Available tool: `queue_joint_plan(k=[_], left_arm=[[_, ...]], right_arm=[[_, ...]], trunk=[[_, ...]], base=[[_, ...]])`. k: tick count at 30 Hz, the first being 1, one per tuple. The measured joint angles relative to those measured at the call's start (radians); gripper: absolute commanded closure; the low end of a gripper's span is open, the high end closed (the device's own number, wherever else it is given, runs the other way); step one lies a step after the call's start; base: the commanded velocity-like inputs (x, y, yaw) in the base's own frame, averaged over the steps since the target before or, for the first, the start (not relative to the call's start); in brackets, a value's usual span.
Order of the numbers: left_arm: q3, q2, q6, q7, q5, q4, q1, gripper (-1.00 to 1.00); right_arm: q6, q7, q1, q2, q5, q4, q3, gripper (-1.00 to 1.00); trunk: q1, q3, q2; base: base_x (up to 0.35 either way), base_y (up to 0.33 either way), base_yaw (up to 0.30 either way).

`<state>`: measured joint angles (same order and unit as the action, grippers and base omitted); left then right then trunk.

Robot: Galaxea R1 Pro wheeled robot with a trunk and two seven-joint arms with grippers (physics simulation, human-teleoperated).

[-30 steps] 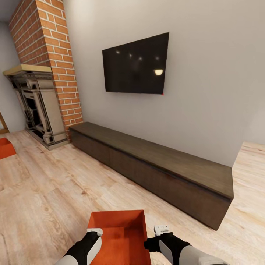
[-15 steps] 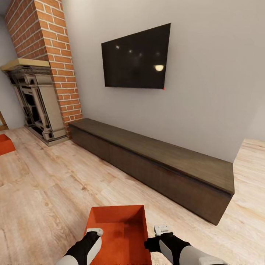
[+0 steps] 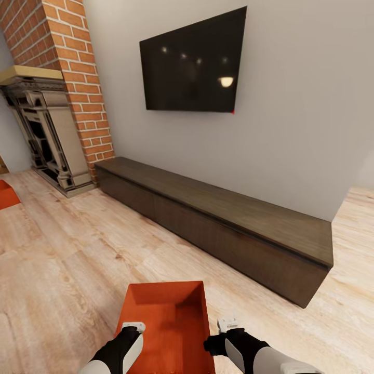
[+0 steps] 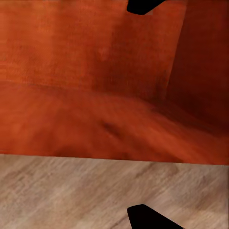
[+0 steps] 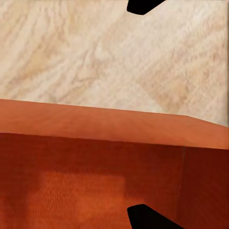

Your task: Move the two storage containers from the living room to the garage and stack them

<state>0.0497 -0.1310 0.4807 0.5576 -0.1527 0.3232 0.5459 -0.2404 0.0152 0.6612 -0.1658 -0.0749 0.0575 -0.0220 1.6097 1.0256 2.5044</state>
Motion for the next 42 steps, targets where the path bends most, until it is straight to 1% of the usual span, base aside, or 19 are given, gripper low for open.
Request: queue_joint_plan(k=[21,29,37,42], left_arm=[[0.000,0.005,0.001,0.001,0.001,0.001,0.000,-1.00],[0.000,0.016,0.001,0.002,0.002,0.002,0.000,-1.00],[0.000,0.019,0.001,0.002,0.002,0.002,0.000,-1.00],[0.000,0.021,0.000,0.002,0.002,0.002,0.000,-1.00]], right_arm=[[0.001,0.000,0.000,0.003,0.000,0.002,0.000,-1.00],[0.002,0.000,0.000,0.003,0.000,0.002,0.000,-1.00],[0.002,0.000,0.000,0.005,0.000,0.003,0.000,-1.00],[0.002,-0.001,0.000,0.005,0.000,0.003,0.000,-1.00]], trunk=[[0.009,0.081,0.005],[0.009,0.081,0.005],[0.009,0.081,0.005],[0.012,0.101,0.006]], base=[[0.000,0.000,0.000],[0.000,0.000,0.000],[0.000,0.000,0.000],[0.000,0.000,0.000]])
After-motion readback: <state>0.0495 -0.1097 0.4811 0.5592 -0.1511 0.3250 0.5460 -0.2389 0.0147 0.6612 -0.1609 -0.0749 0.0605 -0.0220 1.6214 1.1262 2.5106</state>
